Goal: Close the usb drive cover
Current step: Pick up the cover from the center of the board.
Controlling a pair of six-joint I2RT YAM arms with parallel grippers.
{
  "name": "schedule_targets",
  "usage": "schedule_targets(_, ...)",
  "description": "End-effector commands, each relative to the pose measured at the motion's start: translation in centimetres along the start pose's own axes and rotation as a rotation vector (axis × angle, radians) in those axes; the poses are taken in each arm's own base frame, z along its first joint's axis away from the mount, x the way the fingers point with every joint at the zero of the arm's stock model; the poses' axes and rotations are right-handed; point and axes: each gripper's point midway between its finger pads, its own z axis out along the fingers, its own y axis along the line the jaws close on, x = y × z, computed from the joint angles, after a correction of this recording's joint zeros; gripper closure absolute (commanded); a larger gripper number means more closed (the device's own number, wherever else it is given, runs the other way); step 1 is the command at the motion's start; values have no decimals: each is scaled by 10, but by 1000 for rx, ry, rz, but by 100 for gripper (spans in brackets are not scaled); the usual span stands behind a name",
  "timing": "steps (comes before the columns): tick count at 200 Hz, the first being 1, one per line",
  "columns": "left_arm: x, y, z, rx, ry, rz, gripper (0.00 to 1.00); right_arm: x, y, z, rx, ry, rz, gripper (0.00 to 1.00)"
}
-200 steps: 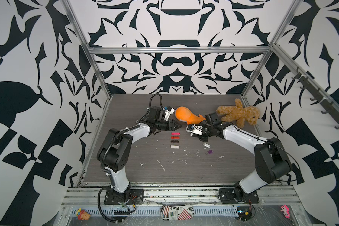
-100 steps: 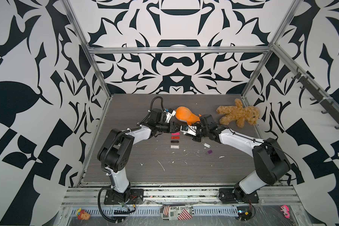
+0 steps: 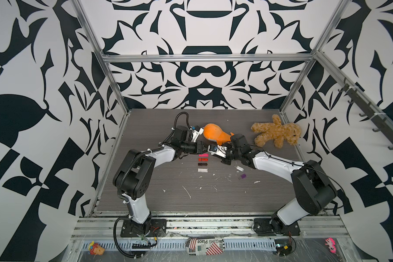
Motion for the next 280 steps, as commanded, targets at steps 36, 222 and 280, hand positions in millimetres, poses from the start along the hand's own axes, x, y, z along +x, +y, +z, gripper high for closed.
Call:
schedule_targets(36,10,10,5,-11,23,-36,67,-29,-16,-11,73,-97,1,84)
schedule_targets(222,10,7,7,13,37,-36,79,-33,-14,-1,71,-121,13,85)
schedule_targets(280,11,5,6,25,42,-38,85,-35,-18,2,72,-115,0,79)
